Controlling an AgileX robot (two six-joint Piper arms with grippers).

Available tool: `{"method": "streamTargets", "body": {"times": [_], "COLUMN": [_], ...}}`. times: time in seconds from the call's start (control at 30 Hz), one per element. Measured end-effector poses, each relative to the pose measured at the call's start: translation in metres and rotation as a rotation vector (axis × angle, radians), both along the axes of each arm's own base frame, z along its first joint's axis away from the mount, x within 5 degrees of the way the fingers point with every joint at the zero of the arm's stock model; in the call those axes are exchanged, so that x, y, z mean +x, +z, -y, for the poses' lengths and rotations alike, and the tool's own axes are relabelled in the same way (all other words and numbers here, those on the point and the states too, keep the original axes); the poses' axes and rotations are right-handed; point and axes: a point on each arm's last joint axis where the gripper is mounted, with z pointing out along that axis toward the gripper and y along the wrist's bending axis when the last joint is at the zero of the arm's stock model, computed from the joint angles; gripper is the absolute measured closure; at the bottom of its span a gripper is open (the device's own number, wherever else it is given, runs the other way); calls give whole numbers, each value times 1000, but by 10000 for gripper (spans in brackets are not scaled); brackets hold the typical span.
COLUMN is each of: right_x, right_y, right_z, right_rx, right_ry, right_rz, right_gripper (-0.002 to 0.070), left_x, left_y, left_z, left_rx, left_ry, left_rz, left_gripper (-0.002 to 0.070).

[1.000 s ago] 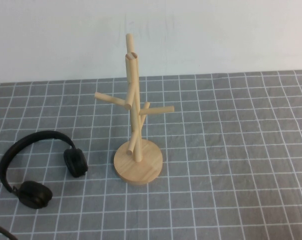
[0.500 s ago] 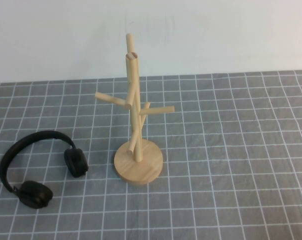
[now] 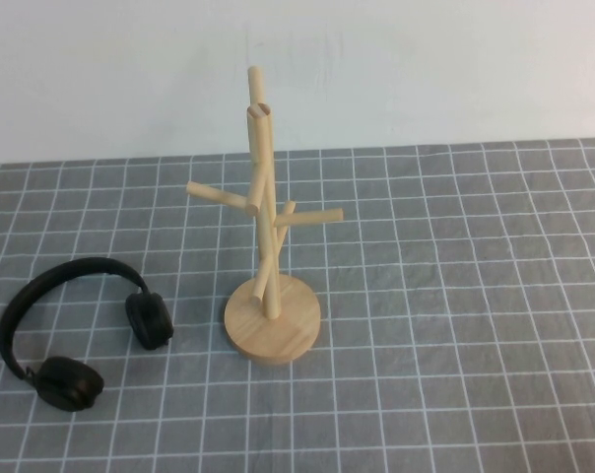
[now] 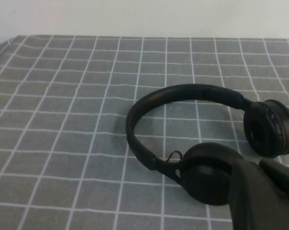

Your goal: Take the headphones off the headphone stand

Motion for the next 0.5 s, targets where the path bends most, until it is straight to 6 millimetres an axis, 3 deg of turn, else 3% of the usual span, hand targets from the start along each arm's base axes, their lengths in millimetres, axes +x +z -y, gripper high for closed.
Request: {"method": "streamTargets", "body": {"times": [0.5], "right_x": [0], "right_y": [0], "right_z": [0], "right_rx": [0], "right_ry": [0], "right_rz": [0], "right_gripper": [684], "left_x": [0], "left_y": [-1], "left_z": [1], "left_rx": [-170], "left_ry": [40], "left_rz": [-3], "left_gripper": [678]}}
